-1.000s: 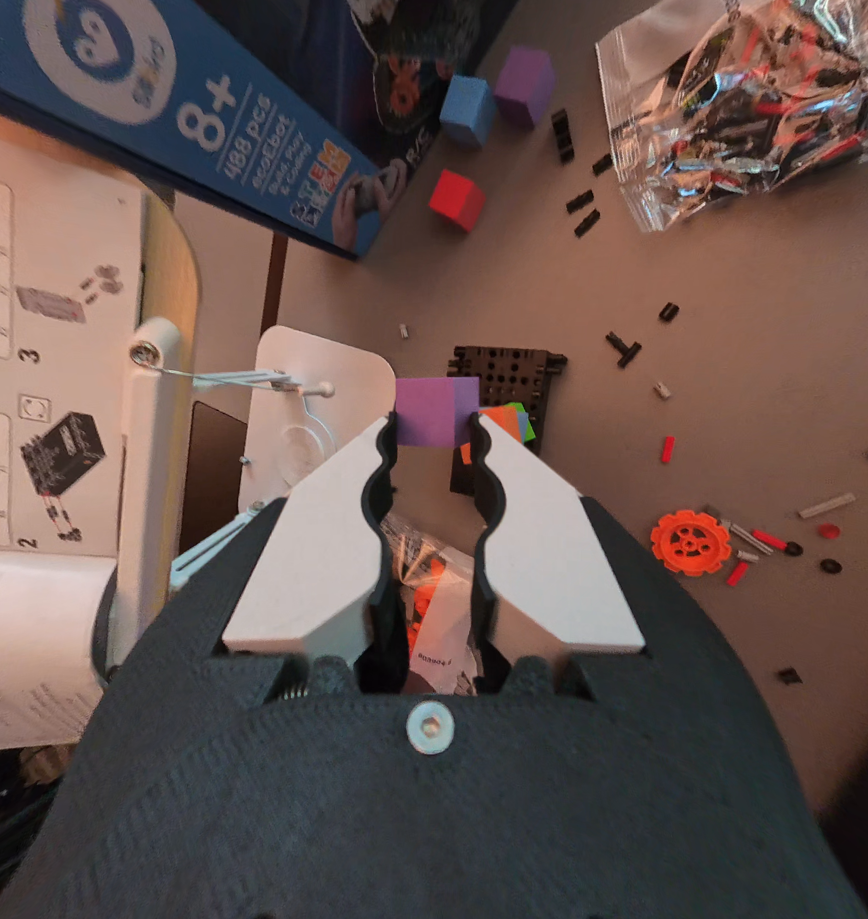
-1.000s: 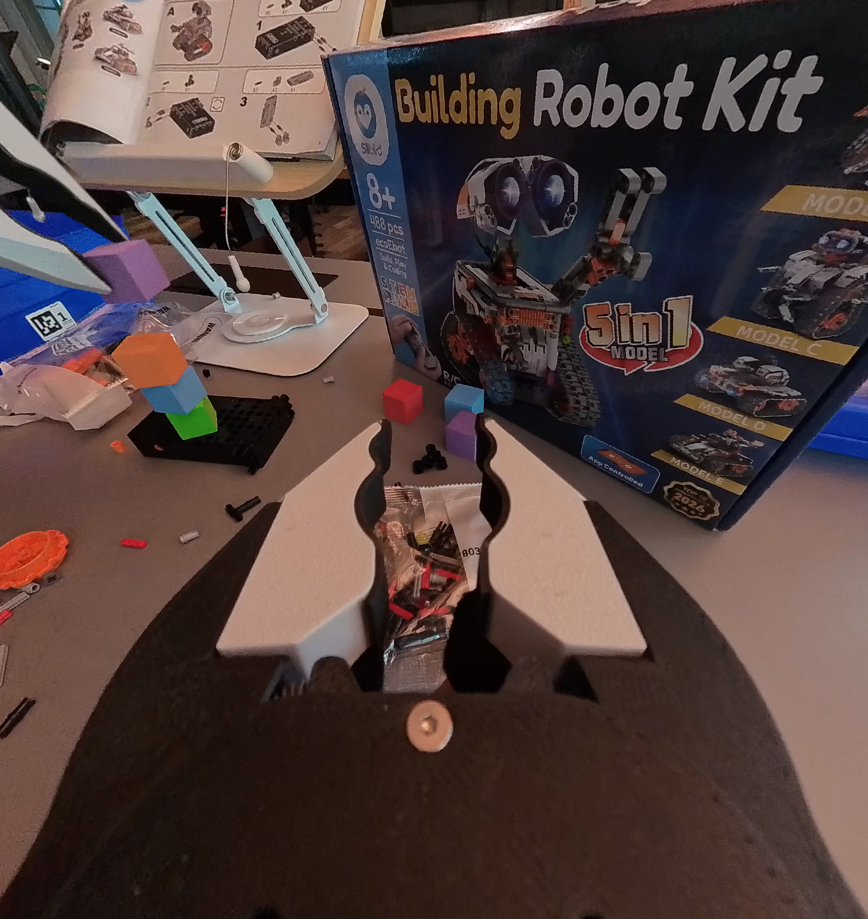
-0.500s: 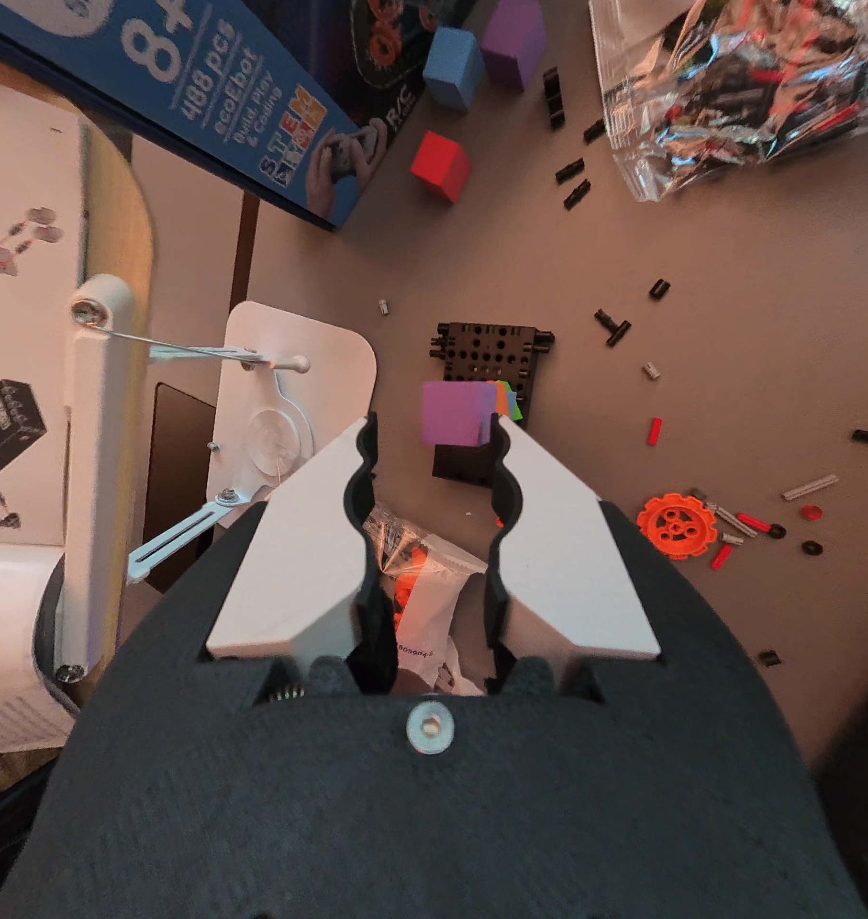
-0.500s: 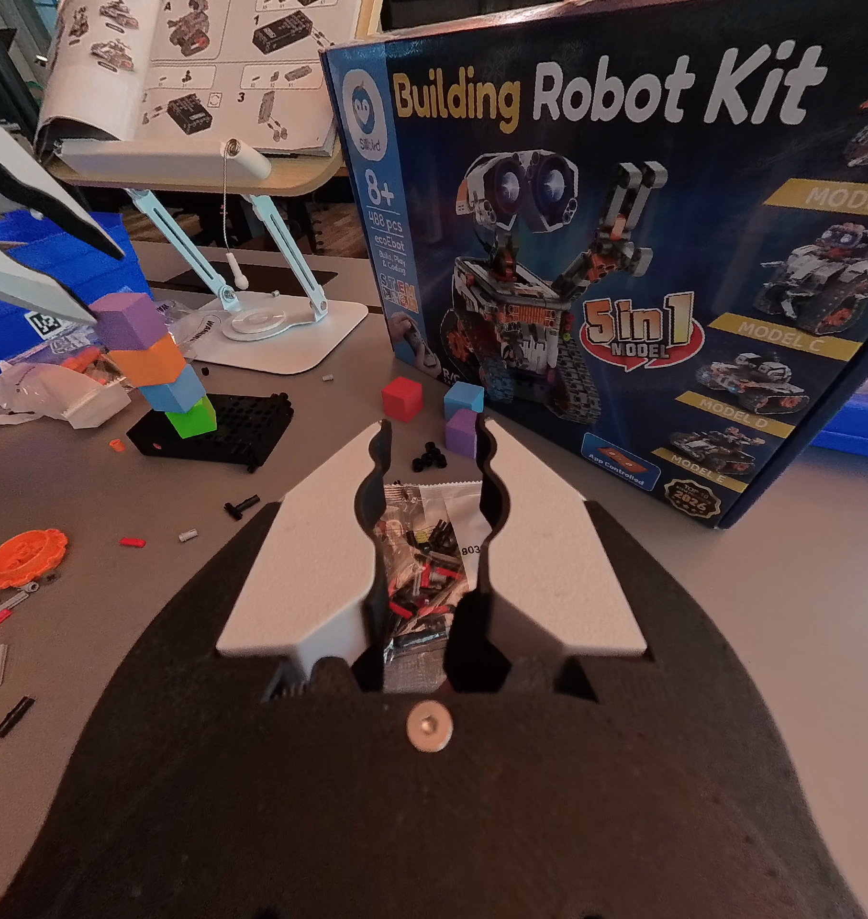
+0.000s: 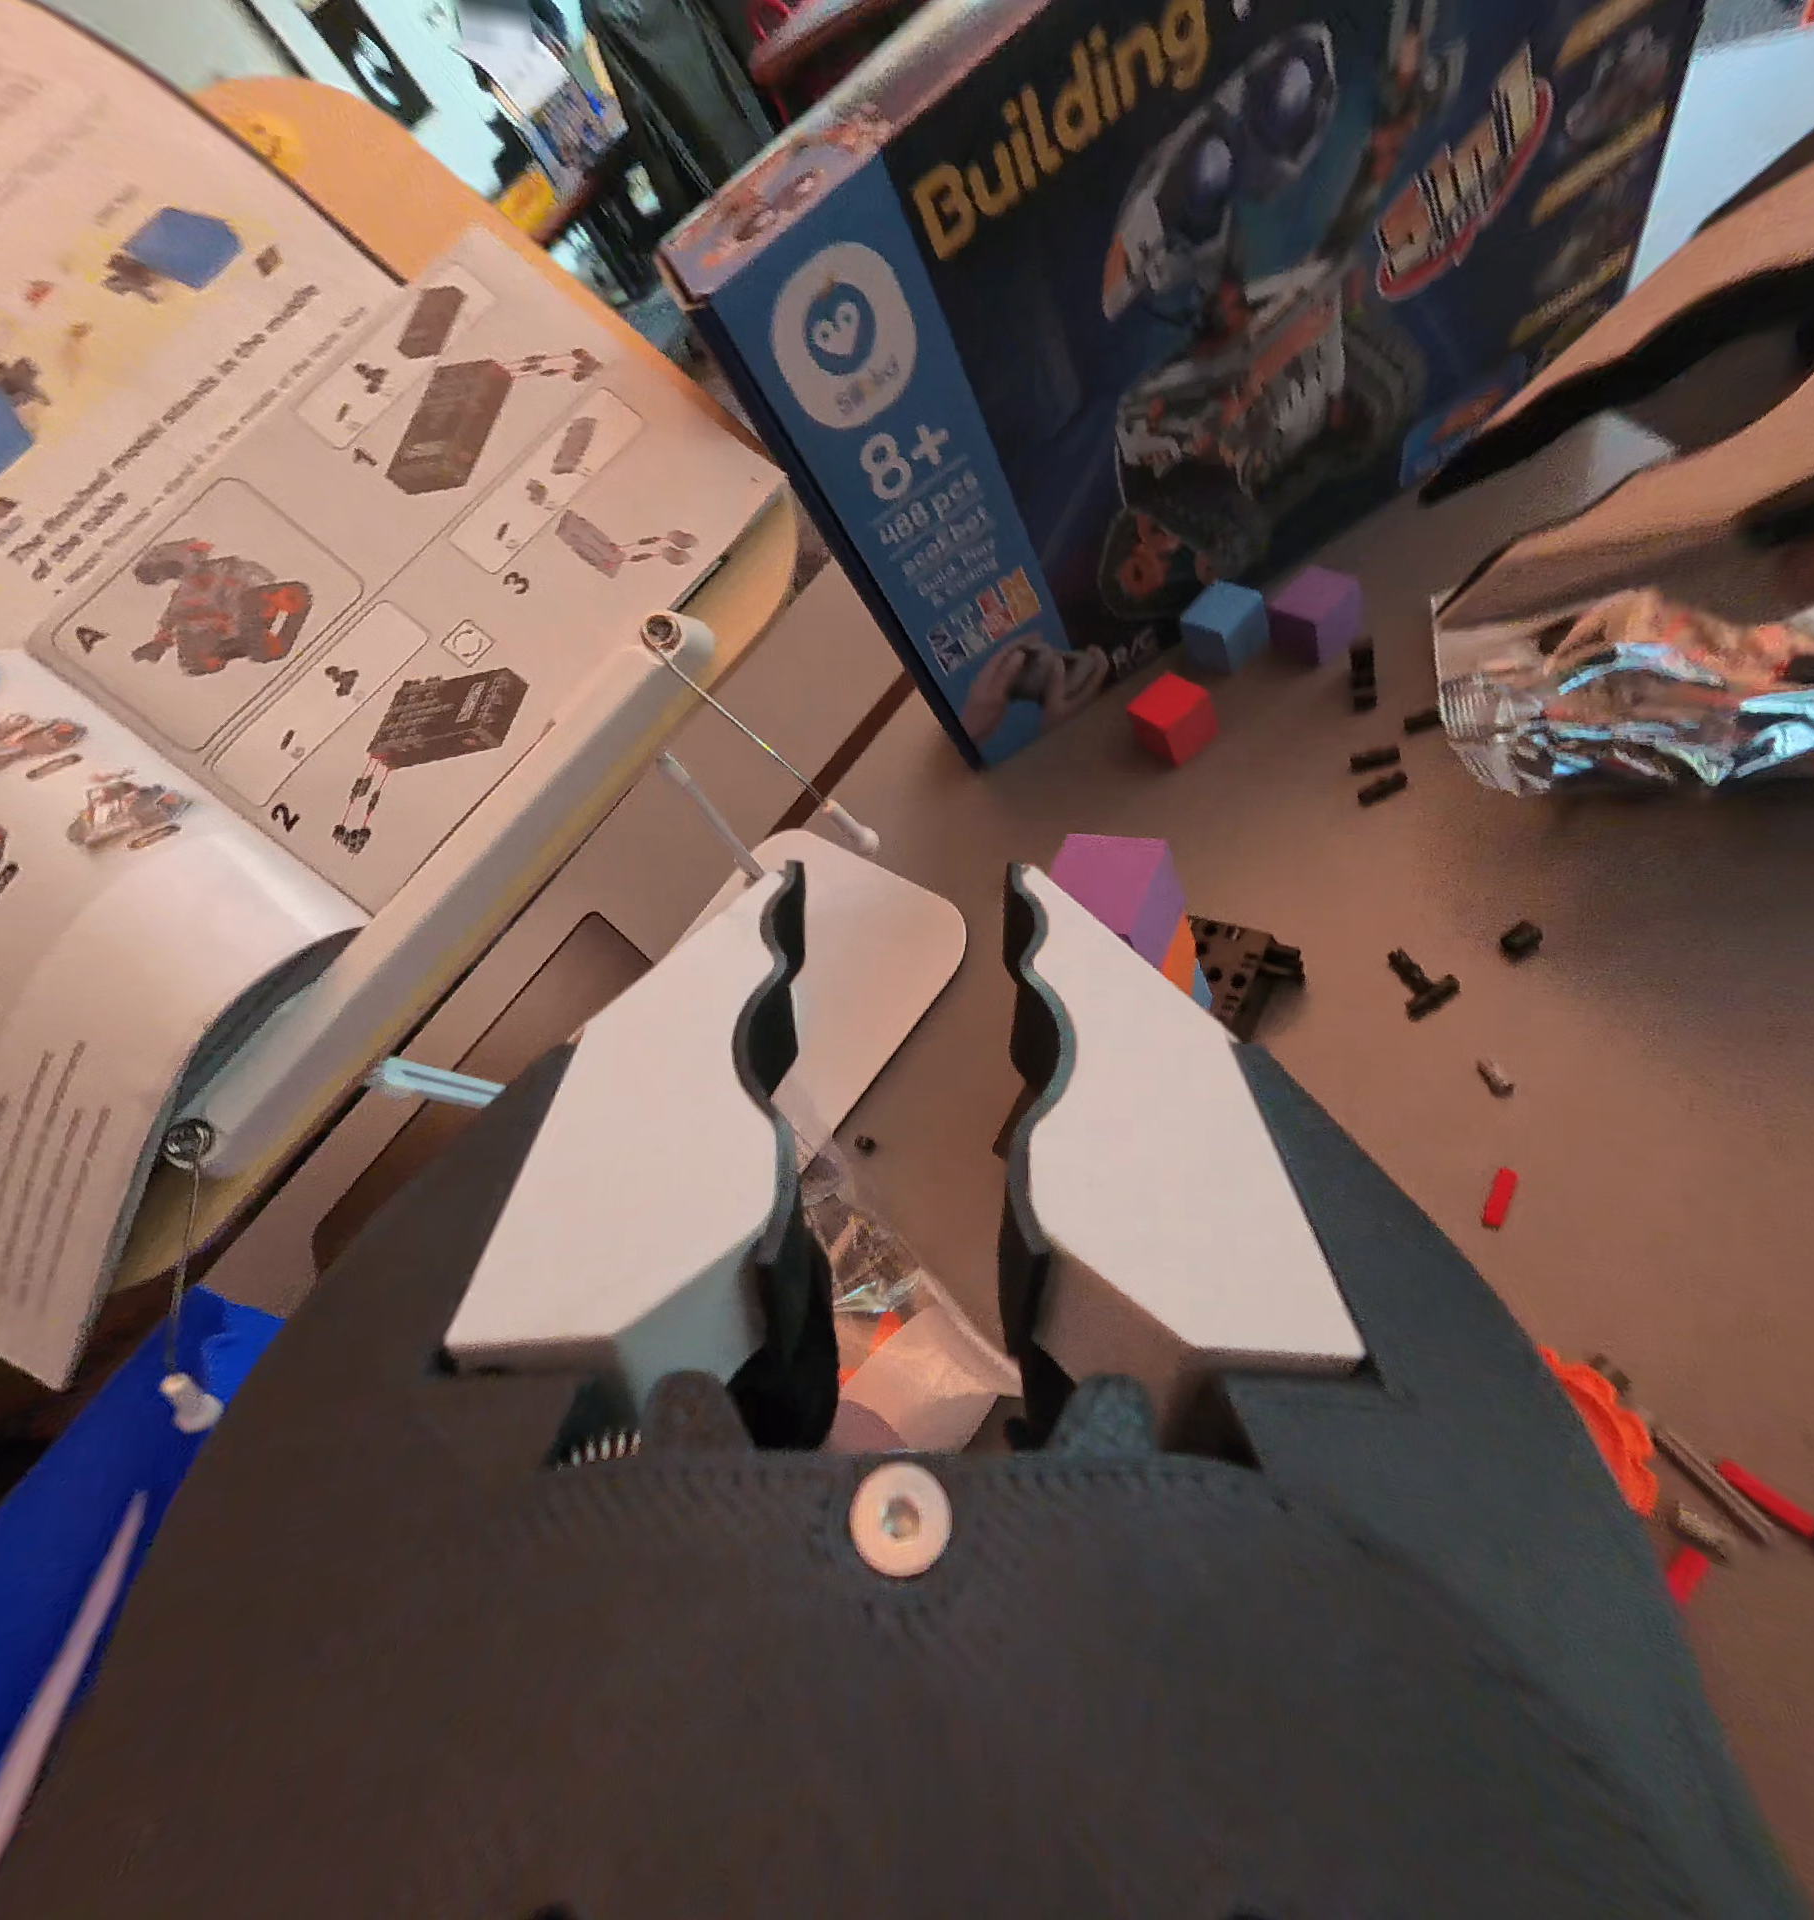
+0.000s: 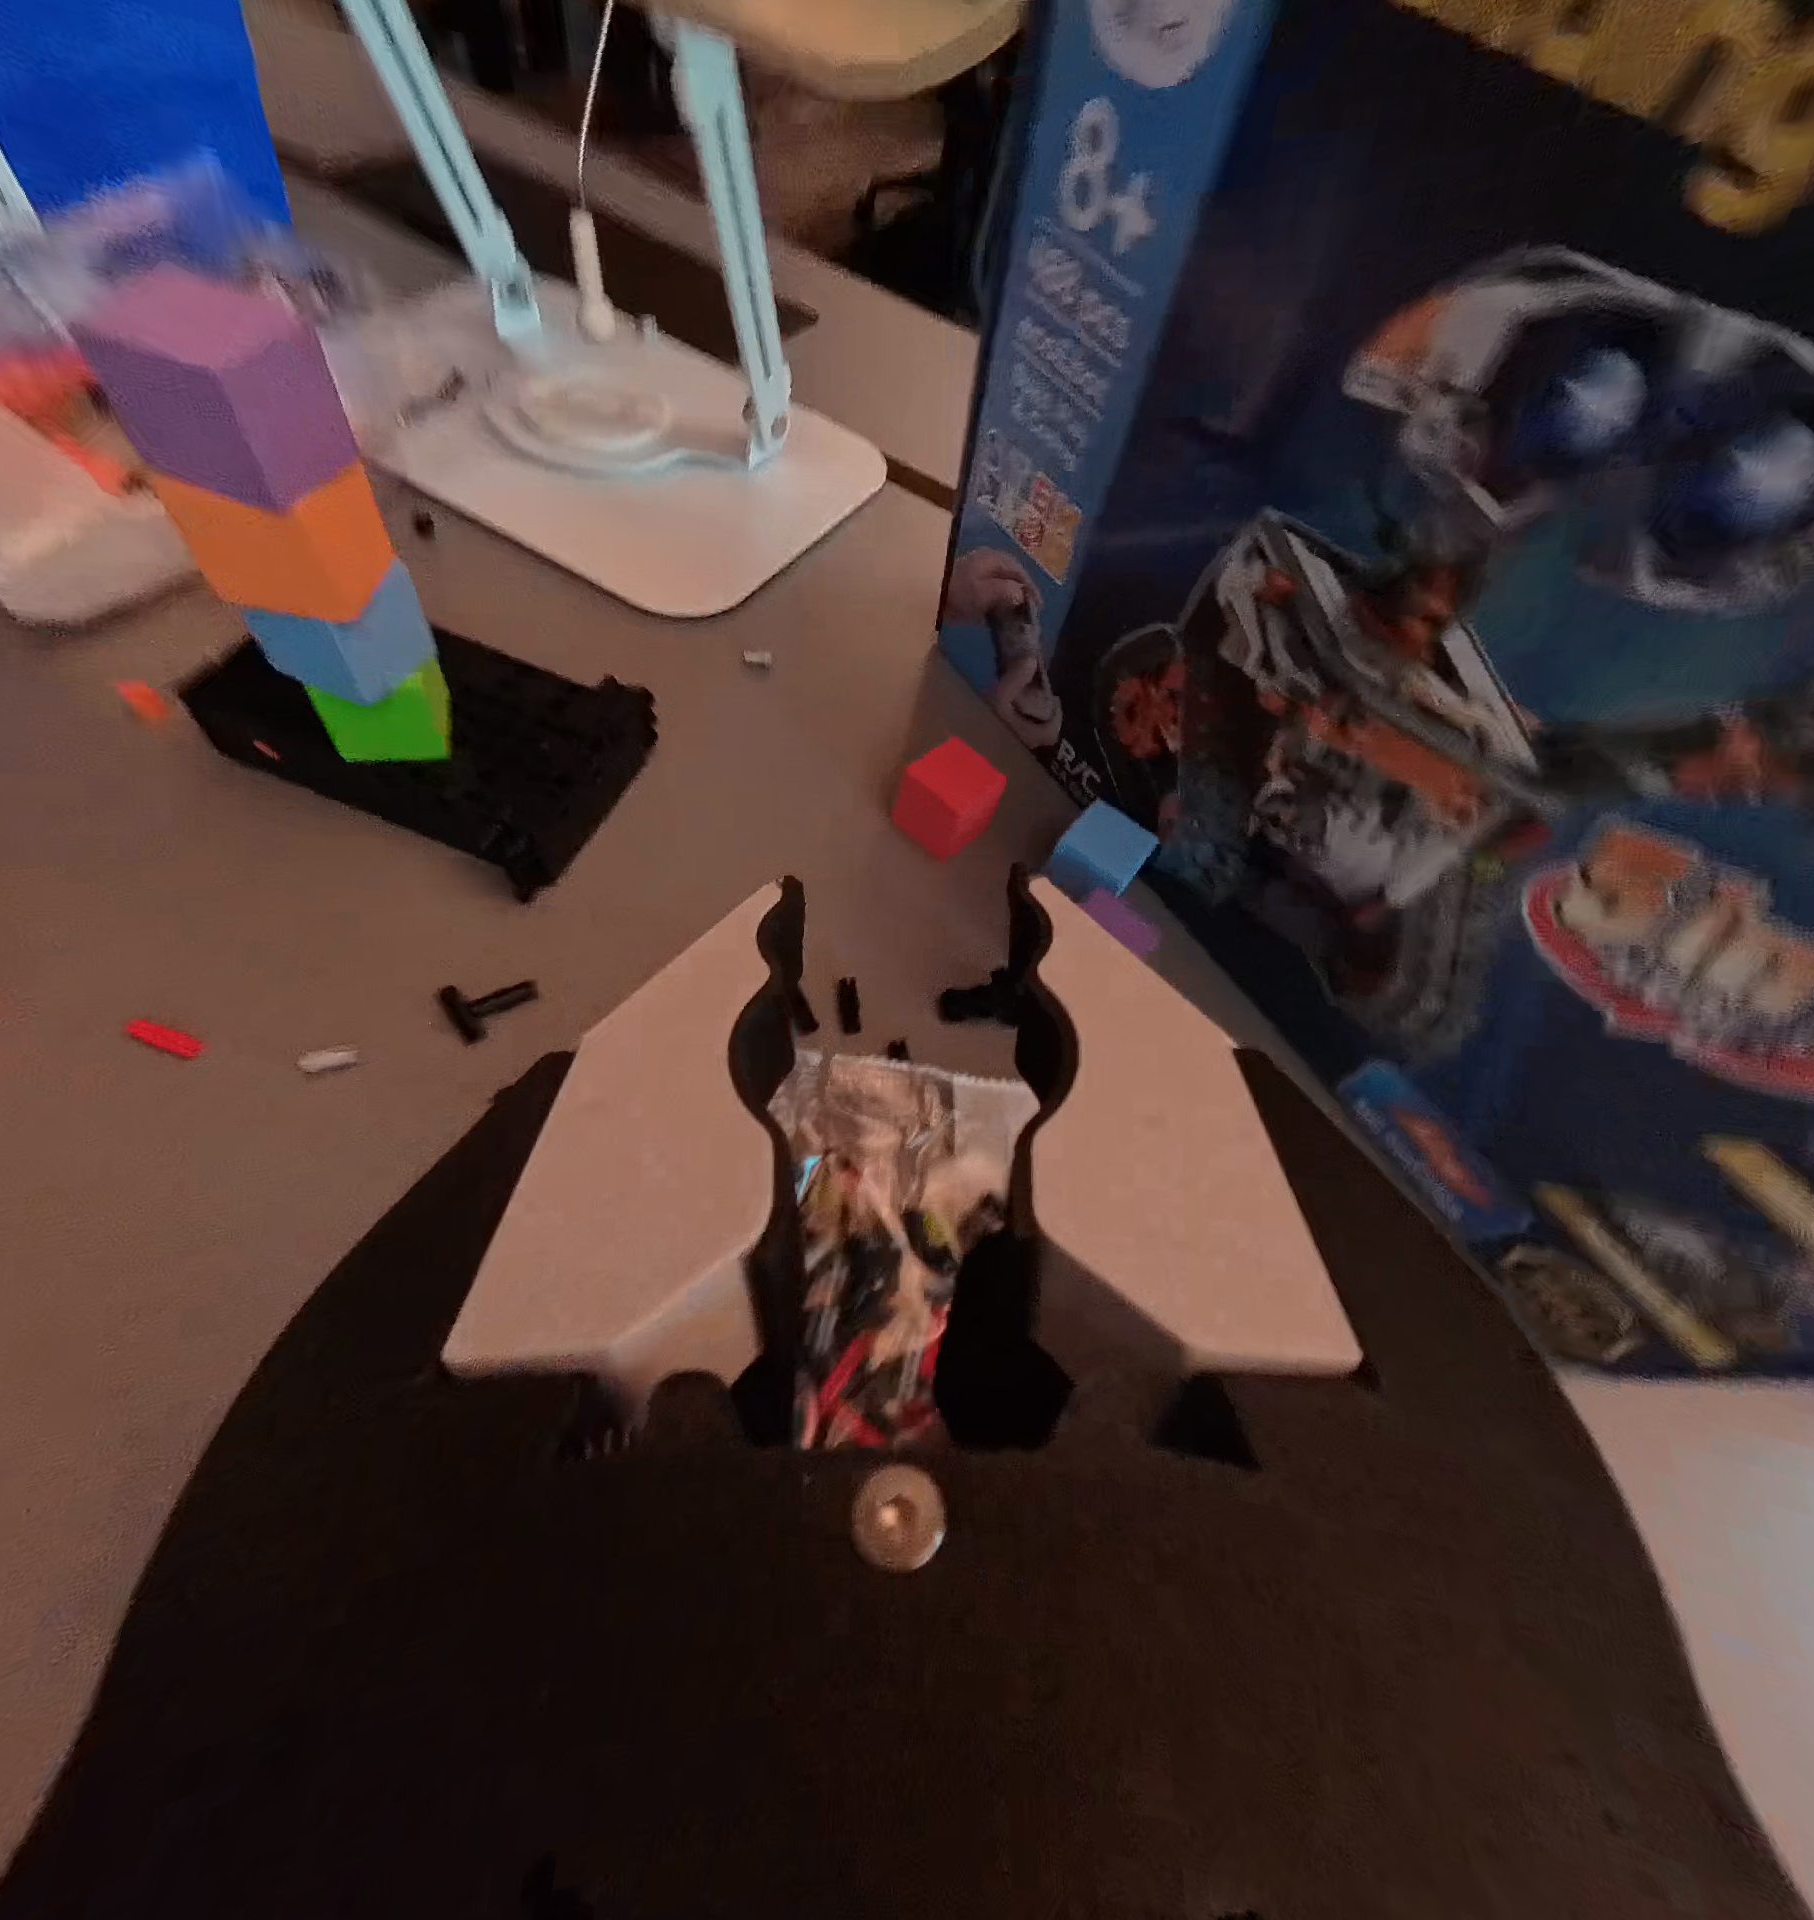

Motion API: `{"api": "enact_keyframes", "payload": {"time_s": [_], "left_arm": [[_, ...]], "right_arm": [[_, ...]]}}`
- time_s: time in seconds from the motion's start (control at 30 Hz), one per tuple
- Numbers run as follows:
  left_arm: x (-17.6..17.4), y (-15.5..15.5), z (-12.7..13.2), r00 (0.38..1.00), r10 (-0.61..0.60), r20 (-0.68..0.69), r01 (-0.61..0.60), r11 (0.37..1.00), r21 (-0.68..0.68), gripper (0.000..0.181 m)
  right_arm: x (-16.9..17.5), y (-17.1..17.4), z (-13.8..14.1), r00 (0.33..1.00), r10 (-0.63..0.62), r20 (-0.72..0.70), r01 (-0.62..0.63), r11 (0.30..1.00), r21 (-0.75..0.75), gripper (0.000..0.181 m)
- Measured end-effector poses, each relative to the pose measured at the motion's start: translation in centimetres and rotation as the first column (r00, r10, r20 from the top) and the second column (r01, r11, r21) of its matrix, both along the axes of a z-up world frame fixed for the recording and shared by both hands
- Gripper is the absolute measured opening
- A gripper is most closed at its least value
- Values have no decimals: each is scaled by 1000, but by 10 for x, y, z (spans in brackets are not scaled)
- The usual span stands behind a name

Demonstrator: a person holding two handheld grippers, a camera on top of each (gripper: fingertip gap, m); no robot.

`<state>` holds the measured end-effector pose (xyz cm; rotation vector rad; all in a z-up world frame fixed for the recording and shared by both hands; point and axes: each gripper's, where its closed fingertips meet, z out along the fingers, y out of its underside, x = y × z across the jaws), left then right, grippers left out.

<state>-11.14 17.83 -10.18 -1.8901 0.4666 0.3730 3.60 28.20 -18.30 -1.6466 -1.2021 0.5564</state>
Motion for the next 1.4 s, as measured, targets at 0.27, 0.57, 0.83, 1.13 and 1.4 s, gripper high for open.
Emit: {"api": "enact_keyframes", "payload": {"time_s": [0.27, 0.57, 0.83, 1.13, 1.4], "left_arm": [[-29, 1, -19, 995, 75, 67, -78, 996, 36, 34], [-34, 0, -16, 987, 51, 152, -61, 996, 62, 32], [-41, -4, -8, 980, 61, 190, -79, 993, 89, 31], [-43, -4, -7, 979, 63, 196, -82, 992, 95, 31], [-43, -5, -7, 976, 56, 211, -78, 992, 96, 31]], "right_arm": [[-62, 44, -44, 953, 76, 295, -92, 995, 42, 49], [-83, 65, -77, 896, 143, 419, -157, 988, -1, 37], [-80, 44, -30, 927, 201, 318, -213, 977, 5, 35], [-109, -85, 84, 818, 565, 107, -573, 817, 64, 36], [-128, -98, 62, 778, 578, 248, -597, 802, 5, 36]]}}
